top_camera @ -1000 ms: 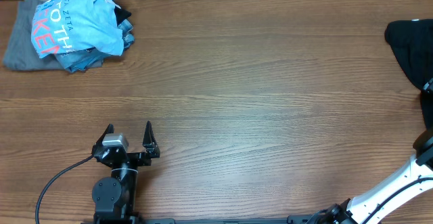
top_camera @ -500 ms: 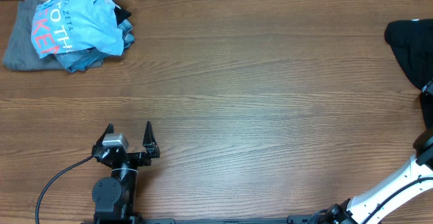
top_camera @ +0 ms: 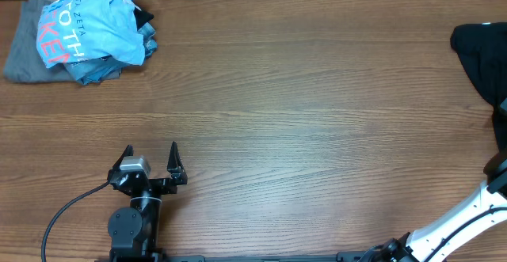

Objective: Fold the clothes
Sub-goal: 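Close the right gripper on the black T-shirt and lift it, then drag the black T-shirt leftward onto the table center with right gripper, then reach the left gripper to the T-shirt's left end and grasp it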

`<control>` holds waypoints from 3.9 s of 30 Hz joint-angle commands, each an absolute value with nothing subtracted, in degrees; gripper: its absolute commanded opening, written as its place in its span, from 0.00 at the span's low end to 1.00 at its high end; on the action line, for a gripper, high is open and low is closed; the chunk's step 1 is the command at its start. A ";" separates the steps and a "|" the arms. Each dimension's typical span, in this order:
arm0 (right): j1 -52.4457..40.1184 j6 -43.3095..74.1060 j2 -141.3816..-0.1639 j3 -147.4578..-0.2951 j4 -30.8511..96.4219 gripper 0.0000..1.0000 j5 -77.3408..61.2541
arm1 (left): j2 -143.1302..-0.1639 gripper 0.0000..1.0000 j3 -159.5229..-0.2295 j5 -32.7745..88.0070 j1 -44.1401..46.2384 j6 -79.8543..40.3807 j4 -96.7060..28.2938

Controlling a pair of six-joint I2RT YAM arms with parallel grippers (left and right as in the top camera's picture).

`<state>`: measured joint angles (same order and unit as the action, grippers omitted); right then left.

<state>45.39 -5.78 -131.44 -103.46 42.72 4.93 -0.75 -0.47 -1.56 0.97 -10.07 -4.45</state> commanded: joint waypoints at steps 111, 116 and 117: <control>-1.54 25.80 -104.95 -89.14 61.01 1.00 -8.27 | -4.01 1.00 -8.67 26.81 0.56 -20.38 3.33; -1.54 25.82 -104.95 -89.14 61.34 1.00 -9.15 | -18.96 1.00 -20.91 28.51 0.75 -9.28 -5.74; -1.54 25.80 -104.97 -89.14 61.32 1.00 -9.19 | -23.33 1.00 -23.81 29.34 1.06 -7.55 -7.77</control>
